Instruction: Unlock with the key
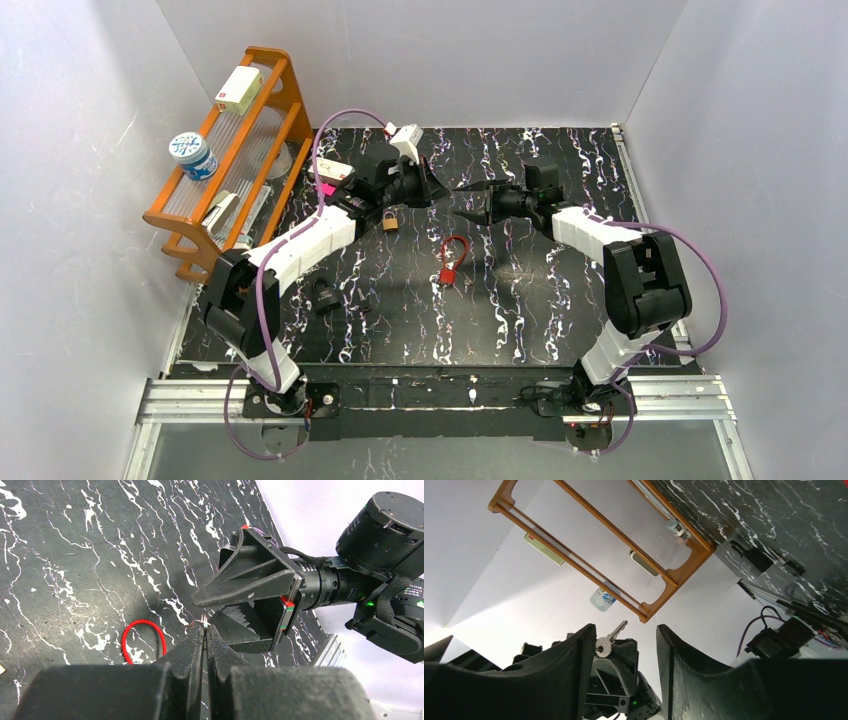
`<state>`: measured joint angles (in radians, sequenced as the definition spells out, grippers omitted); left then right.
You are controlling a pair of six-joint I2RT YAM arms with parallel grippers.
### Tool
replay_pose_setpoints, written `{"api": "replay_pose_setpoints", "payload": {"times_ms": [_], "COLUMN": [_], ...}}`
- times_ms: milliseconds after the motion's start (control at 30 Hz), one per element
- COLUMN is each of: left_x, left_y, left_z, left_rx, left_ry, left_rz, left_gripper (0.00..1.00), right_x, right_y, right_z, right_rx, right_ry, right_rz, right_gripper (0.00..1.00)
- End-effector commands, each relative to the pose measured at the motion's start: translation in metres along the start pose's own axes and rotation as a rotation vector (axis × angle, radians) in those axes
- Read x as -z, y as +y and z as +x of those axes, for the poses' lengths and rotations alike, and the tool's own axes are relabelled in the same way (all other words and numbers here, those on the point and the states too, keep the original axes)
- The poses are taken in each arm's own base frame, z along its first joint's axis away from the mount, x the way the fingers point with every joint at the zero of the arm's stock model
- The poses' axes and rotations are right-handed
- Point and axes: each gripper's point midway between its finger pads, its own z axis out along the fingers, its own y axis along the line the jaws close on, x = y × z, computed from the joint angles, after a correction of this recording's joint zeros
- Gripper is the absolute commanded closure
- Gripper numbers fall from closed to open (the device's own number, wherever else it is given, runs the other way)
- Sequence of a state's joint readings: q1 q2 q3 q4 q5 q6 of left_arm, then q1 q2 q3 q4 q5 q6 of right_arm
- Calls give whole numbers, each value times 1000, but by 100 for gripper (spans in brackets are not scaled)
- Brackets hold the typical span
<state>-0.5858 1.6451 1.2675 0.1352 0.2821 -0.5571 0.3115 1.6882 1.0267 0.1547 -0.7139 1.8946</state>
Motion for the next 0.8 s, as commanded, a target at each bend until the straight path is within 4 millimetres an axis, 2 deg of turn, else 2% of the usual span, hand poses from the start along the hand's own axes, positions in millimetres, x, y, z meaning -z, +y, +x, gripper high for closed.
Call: {"api": "replay_pose_setpoints", "payload": {"times_ms": [0,300,433,500,600,767], "left_x": [0,1,2,3,5,8], "left_y": [-5,-7,-5,-4,-2,-3], "left_z": [-5,-8,-6,-5,-3,-3], "left_rx": [1,11,17,19,23,26], "left_ry": [-24,-38,-40,-43,-41,-48], "left_rz": [20,27,21,15,10,9], "left_gripper": [100,100,100,100,100,100], "right_x": [-2,-8,-7,-6,-5,-5], "right_y": [28,33,35,35,34,31], "right_z": [17,24,24,25,25,23], "right_rx": [18,-14,-16,-20,-19,-16], "right_ry": [32,54,53,54,54,47], "right_rz": [-50,-55,-60,-66,-73,-72], "right_gripper": [46,46,51,54,66,76]}}
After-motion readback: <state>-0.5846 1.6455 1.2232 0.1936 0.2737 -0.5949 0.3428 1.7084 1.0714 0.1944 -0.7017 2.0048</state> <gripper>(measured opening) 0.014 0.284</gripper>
